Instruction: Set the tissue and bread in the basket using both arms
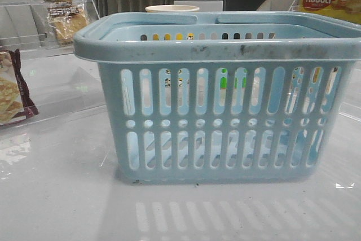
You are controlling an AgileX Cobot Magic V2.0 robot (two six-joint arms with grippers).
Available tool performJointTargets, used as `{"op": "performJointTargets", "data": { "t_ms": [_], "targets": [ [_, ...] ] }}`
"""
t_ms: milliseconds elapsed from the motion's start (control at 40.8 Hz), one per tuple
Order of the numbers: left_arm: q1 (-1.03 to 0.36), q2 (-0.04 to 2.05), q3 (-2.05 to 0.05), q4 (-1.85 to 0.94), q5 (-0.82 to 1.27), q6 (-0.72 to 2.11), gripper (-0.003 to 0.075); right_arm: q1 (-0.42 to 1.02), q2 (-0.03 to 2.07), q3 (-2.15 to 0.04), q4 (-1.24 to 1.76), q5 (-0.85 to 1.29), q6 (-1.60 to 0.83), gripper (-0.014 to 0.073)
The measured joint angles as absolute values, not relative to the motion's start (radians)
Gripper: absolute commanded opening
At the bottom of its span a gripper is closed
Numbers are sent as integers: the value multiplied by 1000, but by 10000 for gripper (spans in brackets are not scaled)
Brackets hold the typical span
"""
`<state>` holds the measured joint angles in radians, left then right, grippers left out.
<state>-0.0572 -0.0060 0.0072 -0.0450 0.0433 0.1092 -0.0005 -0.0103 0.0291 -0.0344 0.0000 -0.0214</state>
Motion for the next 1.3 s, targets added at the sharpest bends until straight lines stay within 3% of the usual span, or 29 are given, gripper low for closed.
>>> {"op": "performJointTargets", "data": {
  "t_ms": [759, 1298],
  "targets": [
    [-57, -6, 7, -40, 41, 109, 95, 0, -10, 29, -34, 0, -21, 55],
    [-57, -6, 0, -30, -82, 109, 95, 0, -10, 29, -34, -32, -21, 55]
  ]
}}
